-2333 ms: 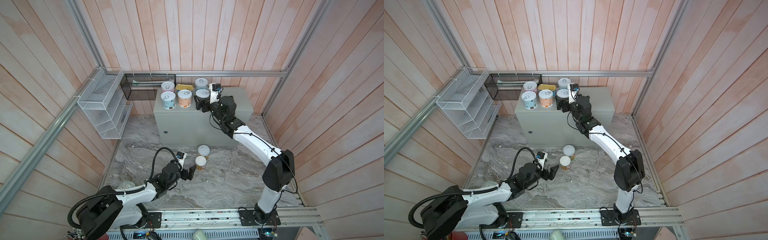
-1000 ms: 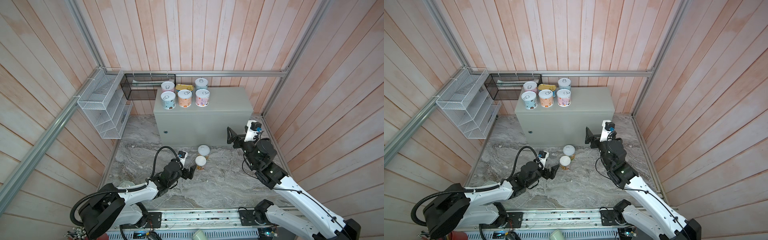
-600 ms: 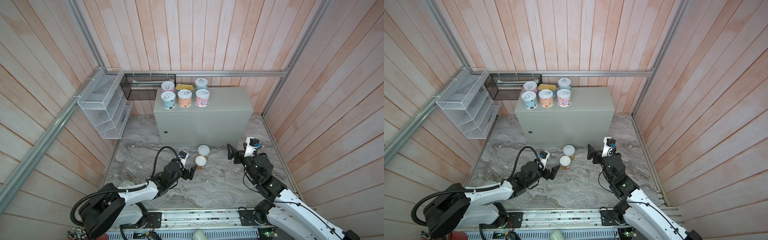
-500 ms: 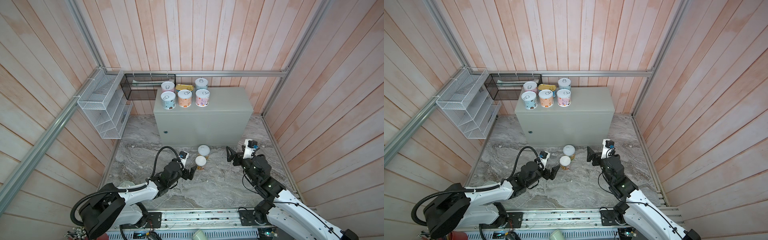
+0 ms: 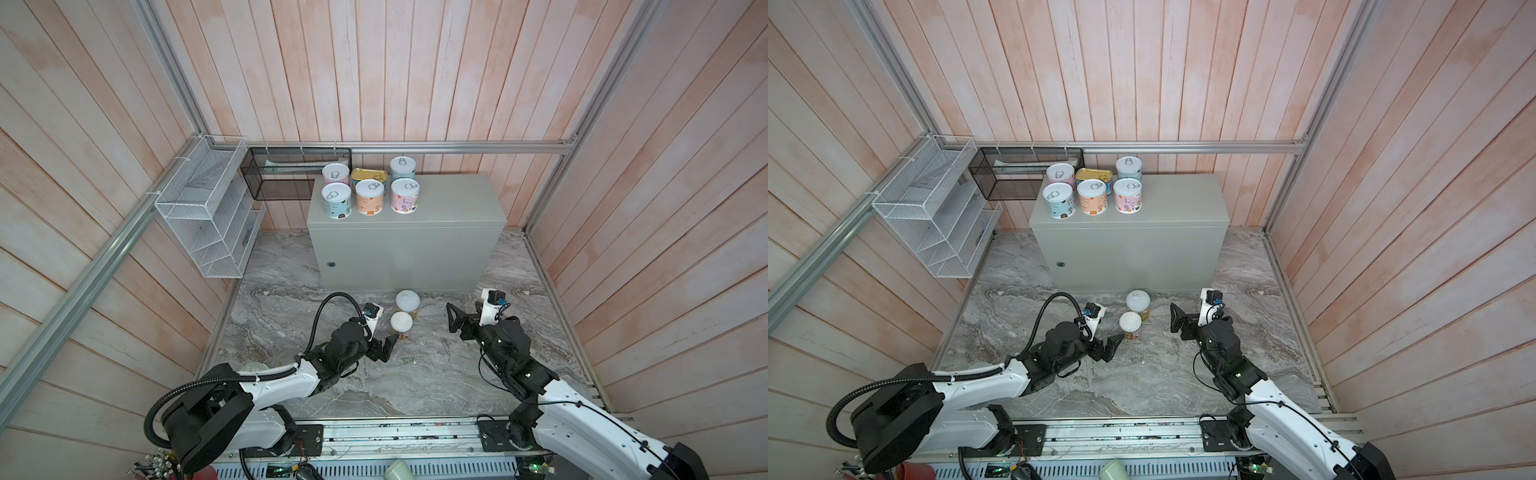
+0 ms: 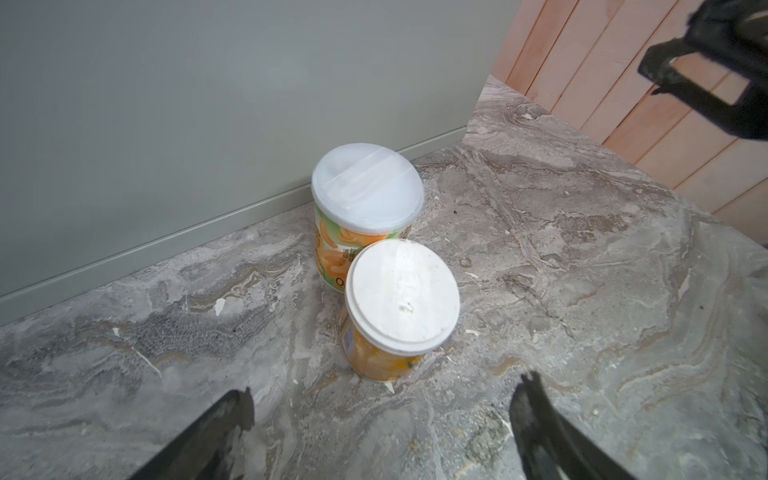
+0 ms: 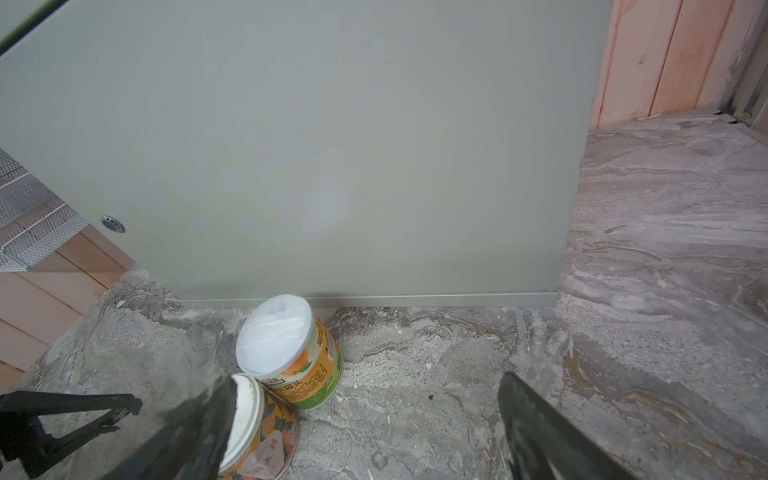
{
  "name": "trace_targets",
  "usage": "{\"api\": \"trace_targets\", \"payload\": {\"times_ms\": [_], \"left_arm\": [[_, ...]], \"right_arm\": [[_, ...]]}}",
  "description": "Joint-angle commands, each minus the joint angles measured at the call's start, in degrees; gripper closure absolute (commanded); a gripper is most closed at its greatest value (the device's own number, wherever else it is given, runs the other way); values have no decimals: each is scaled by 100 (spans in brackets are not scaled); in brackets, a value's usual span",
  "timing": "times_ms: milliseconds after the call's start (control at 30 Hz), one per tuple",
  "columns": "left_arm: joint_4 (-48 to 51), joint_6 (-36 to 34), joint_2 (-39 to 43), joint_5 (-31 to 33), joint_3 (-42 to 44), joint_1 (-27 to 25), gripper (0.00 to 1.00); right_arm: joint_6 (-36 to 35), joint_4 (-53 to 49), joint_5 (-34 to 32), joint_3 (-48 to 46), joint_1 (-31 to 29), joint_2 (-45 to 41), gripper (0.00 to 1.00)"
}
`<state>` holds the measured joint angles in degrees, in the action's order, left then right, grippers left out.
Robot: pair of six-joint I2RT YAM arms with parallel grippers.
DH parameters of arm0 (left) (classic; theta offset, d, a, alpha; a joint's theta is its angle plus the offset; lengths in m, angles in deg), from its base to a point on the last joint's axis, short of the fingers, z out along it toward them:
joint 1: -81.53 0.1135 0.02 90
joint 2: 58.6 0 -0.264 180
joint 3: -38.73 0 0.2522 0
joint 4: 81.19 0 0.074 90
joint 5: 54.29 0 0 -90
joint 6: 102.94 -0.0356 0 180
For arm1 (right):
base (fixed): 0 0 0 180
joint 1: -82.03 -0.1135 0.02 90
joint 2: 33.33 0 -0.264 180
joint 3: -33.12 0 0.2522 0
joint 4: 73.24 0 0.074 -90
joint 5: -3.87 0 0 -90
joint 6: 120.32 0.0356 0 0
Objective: Place and organize the canned foods onto the counter
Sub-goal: 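Open the right gripper and draw it back down toward the floor canisters, then close the left gripper on the orange canister nearest the robot and lift it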
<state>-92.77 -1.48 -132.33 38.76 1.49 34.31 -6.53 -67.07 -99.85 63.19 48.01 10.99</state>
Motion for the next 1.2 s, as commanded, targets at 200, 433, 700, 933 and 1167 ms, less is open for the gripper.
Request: {"api": "trace_targets", "payload": {"times_ms": [200,433,700,933,1167], "left_arm": [[456,-136,-382,-157,-490,-235,0],[1155,187,-1128,-386,-1319,-244,7],[2023,370,-1709,-336,-2058,-244,15],[2527,330,-2216,-12,-2610,-244,21],[2709,348,-2424,349,-2848,-244,21]], "right_arm": [[320,974,13,-464,80,366,2],[490,823,212,-713,80,-43,2],[685,824,101,-1227,85,-698,2],[768,602,98,-1258,83,-854,2],[810,706,75,-1381,87,-728,2]]}}
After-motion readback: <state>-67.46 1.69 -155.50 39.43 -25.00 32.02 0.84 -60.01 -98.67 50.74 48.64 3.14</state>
